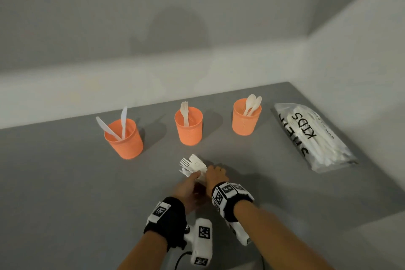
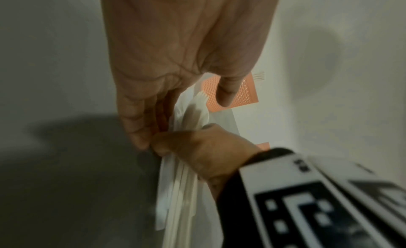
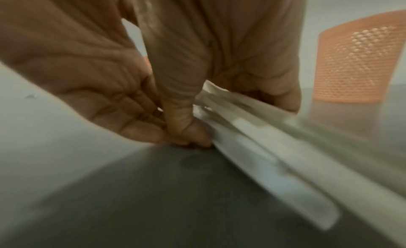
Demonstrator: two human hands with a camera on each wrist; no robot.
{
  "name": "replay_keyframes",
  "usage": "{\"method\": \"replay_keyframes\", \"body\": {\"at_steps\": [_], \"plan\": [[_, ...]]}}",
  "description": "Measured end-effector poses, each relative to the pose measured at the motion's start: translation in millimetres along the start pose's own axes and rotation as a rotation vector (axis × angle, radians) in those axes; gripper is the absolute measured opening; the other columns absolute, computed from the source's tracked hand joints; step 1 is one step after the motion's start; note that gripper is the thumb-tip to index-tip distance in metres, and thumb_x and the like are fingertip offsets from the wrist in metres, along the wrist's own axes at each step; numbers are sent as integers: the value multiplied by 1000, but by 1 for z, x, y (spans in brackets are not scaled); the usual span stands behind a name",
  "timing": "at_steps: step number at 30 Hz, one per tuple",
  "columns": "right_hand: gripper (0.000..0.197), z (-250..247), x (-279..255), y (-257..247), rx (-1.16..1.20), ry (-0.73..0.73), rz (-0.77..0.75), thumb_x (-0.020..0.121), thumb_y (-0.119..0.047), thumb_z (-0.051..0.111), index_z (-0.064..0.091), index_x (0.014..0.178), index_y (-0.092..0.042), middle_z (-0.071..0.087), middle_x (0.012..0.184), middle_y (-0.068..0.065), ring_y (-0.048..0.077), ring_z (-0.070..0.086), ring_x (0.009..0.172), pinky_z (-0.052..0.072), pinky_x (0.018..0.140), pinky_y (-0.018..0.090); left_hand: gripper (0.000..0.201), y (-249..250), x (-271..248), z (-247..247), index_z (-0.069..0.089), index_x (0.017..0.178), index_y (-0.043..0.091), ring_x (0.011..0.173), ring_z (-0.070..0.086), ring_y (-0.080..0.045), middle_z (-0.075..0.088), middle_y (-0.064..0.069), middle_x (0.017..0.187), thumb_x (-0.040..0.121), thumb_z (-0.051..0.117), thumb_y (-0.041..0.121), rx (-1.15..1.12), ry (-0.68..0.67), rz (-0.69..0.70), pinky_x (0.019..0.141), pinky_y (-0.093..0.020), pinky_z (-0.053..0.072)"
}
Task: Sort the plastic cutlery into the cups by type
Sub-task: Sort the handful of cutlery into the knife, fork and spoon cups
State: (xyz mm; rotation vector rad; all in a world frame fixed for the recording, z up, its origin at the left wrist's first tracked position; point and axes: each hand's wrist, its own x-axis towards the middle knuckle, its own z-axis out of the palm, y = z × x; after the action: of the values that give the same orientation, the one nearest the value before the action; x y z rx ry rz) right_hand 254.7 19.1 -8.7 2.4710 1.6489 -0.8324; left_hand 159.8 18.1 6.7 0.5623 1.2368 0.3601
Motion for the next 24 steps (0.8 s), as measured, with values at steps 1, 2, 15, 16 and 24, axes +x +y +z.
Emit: {"method": "replay_keyframes", "body": {"at_steps": [1,2,15,16,24], "plan": [[44,1,0,-3,0,10,-3,88,-1,53,37,130,-2,37,138,18,33,35,130,38,102,38,46,-2,2,-1,59,108,2,66,59,-20,62,-13,85,94,41,42,-18,-10,12,57,-27,49],[41,2,0,-5,4,21,-5,90,-1,50,39,130,-1,36,139,18,33,36,130,38,102,38,52,-2,2,-1,56,121,3,72,60,-21,64,-15,97,95,37,45,-45,-18,14,60,-28,49],[44,7,-11,-2,-8,87,-47,85,-7,59,45,126,-6,43,134,17,33,46,124,38,101,38,63,-7,-18,-13,52,125,8,56,63,-11,69,-7,70,94,25,55,-64,-144,109,49,-19,48],[44,2,-14,0,62,90,-71,85,-9,59,45,126,-6,44,133,17,34,47,122,40,100,39,62,-7,-18,-16,55,121,11,75,65,-14,70,-7,86,93,24,56,-51,-142,121,62,-24,49],[22,-58,-33,-6,1125,356,-277,75,7,57,59,76,-14,58,55,-9,6,53,52,45,55,22,46,-15,-32,-28,55,92,3,78,57,-27,59,-17,89,94,35,44,-271,-71,65,69,-37,45]]}}
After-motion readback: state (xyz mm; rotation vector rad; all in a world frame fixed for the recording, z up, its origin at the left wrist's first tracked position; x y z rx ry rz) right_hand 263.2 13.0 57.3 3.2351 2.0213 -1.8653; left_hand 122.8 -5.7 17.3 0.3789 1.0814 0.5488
